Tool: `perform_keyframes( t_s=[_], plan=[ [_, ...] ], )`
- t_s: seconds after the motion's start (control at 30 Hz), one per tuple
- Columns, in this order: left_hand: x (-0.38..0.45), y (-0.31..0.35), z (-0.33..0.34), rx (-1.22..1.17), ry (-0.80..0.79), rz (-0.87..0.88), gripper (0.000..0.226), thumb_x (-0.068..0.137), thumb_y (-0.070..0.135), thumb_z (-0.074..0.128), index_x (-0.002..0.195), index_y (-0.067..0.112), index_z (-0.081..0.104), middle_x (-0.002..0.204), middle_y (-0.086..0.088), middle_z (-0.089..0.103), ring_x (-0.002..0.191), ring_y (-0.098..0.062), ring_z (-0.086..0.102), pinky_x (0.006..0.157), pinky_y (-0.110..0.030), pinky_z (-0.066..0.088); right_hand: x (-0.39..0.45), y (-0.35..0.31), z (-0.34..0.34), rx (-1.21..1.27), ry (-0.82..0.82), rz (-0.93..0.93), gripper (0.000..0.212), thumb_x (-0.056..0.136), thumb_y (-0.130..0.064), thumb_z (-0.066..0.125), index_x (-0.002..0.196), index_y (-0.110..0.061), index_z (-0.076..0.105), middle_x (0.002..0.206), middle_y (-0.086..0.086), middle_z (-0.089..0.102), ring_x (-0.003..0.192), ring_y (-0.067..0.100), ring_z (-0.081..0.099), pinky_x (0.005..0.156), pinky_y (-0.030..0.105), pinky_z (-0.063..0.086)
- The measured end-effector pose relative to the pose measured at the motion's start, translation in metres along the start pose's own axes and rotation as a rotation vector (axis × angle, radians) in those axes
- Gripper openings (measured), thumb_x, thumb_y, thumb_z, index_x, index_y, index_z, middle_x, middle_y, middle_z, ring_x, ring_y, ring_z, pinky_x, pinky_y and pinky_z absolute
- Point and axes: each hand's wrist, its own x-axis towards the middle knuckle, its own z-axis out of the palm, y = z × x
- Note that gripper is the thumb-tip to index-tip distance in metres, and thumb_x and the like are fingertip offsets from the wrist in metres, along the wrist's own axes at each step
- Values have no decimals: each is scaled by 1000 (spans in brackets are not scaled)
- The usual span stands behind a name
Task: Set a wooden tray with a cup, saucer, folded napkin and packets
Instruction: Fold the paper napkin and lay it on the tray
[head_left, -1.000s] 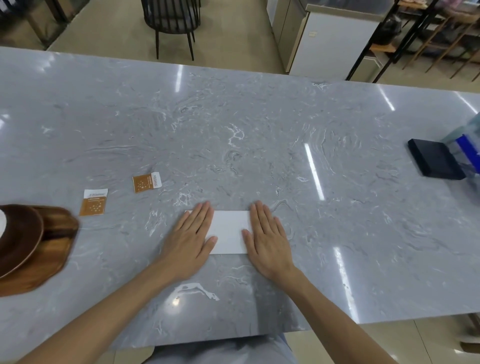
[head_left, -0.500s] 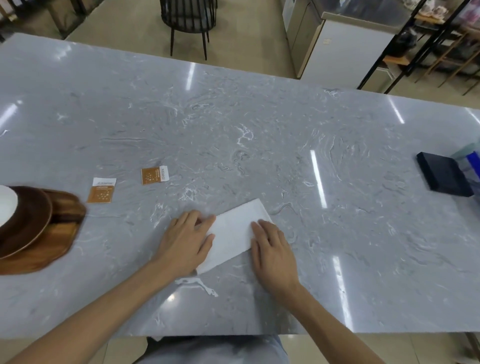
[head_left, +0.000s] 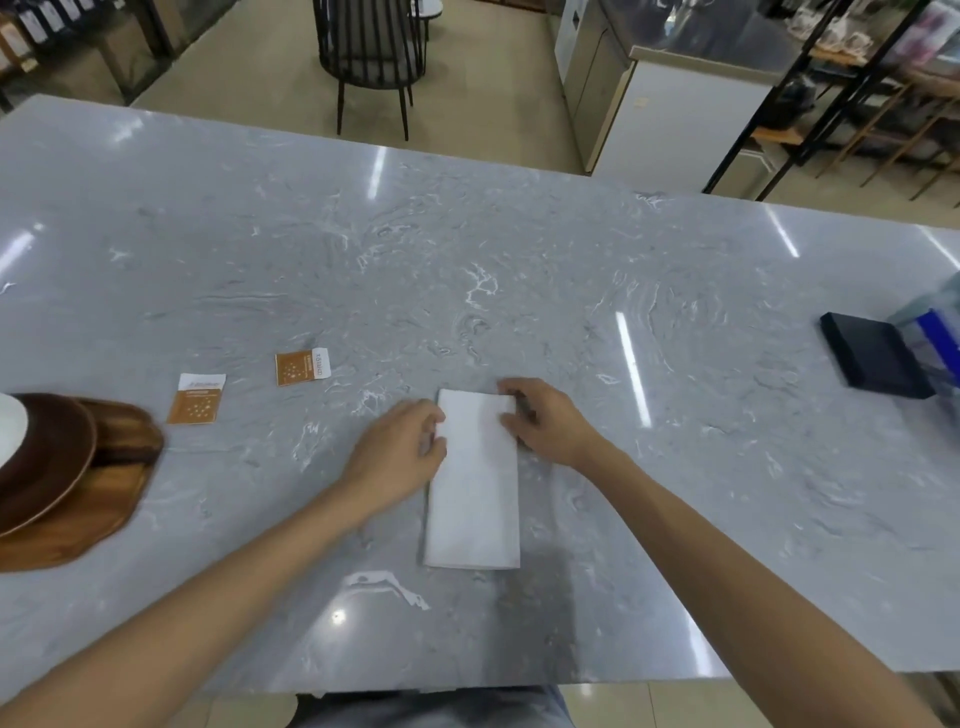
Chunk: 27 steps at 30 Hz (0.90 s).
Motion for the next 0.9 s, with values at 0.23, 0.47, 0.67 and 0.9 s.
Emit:
perform_keyframes(
  t_s=[0.23, 0.47, 0.67, 0.9],
  plan=[
    [99, 3, -13, 193, -302, 17, 58, 83, 17, 78, 135, 8, 54, 130, -14, 60, 115, -28, 59, 94, -28, 44, 39, -9, -13, -177, -229, 135, 54, 83, -17, 81, 132, -13, 58, 131, 11, 59, 115, 27, 59, 89, 28, 44],
    [124, 11, -22, 186, -549, -78, 12, 81, 13, 79, 79, 14, 68, 69, -2, 60, 54, -11, 54, 54, -21, 45, 60, -14, -16, -225, -385, 179, 48, 81, -18, 80, 126, -15, 62, 125, 5, 62, 113, 26, 60, 90, 32, 47],
    [106, 4, -35, -36, -402, 54, 15, 81, 12, 79, 83, 18, 65, 84, -1, 68, 71, -16, 63, 70, -28, 51, 43, -17, -31, -197, -282, 98, 26, 85, -17, 73, 109, -12, 65, 113, 6, 66, 103, 24, 62, 88, 36, 51],
    [37, -4, -45, -55, -183, 385, 22, 86, 16, 72, 88, 34, 59, 93, 19, 70, 93, 2, 68, 71, -10, 51, -30, -44, -37, -214, 21, -185, 22, 90, -13, 66, 111, -19, 59, 99, -2, 68, 88, 22, 64, 71, 41, 56]
  ],
)
